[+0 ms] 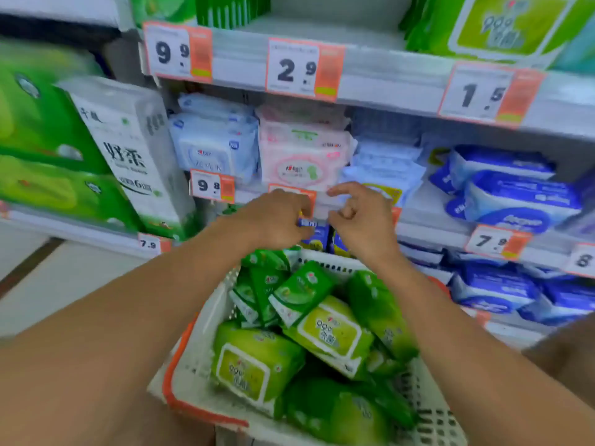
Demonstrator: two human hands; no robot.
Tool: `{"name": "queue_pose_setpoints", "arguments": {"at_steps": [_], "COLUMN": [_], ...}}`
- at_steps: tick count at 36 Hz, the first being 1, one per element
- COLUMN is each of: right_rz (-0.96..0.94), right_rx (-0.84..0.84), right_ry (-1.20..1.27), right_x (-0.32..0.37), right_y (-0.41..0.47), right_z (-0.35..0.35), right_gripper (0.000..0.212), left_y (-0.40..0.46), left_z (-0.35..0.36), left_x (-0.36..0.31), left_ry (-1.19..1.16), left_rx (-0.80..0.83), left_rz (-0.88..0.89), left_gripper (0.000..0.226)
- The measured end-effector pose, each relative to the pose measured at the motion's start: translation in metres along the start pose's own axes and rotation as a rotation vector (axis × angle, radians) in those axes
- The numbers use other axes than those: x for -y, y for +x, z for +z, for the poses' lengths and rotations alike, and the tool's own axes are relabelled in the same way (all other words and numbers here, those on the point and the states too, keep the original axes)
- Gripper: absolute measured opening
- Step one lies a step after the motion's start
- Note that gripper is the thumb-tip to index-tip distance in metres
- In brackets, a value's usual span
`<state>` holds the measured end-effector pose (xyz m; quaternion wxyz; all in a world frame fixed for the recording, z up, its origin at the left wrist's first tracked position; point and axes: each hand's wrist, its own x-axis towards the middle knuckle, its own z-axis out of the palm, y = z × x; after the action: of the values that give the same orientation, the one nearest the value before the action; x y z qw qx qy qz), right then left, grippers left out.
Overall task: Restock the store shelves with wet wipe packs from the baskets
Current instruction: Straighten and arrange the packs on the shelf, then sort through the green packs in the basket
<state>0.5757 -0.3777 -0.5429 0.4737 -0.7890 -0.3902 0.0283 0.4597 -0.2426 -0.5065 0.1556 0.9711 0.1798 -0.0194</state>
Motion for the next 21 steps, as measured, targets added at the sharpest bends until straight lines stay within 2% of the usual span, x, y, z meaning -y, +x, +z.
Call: {"name": "queue_pose_setpoints", "arguments": {"at_steps": [2,5,6,8,9,11,13,15,19,21], "right_rz": [0.182,0.326,0.334,0.269,0.231,0.264,0.448,0.609,0.546,0.494], "right_rx": [0.175,0.392,0.489,0.663,0.674,0.555,0.471,0.463,0.411,0.430], "right_ry": [-0.126,-0.254,-0.318,-0.524,-0.636,-0.733,-0.709,-0.567,-0.354,-0.330], "right_x": [-0.051,-0.087,-0.090,-0.094,-0.096,-0.104,-0.117,-0.132,-0.170,-0.176], "right_y": [-0.044,-0.086,-0.093,-0.100,-0.102,-0.102,-0.101,-0.105,-0.118,-0.116], "right_z": [-0.003,-0.004,-0.001,0.006,0.007,0.003,-0.006,-0.014,-0.019,-0.021], "right_gripper": [0.037,0.033,0.041,0.072,0.082,0.089,0.101,0.116,0.136,0.130], "left_y": [-0.009,-0.035,-0.044,-0.057,-0.062,-0.066,-0.064,-0.058,-0.045,-0.040], "left_z": [0.045,0.103,0.117,0.137,0.143,0.152,0.154,0.150,0.136,0.136], "left_x": [-0.015,-0.024,-0.024,-0.021,-0.019,-0.016,-0.016,-0.020,-0.032,-0.034], "left_ry": [0.018,0.032,0.057,0.102,0.107,0.087,0.022,-0.043,-0.193,-0.222], "left_rx": [0.233,0.431,0.478,0.578,0.624,0.669,0.641,0.596,0.531,0.537], "left_rz": [-0.043,-0.125,-0.138,-0.148,-0.160,-0.175,-0.182,-0.212,-0.242,-0.247], "left_gripper": [0.047,0.073,0.078,0.078,0.079,0.082,0.080,0.084,0.085,0.083]}}
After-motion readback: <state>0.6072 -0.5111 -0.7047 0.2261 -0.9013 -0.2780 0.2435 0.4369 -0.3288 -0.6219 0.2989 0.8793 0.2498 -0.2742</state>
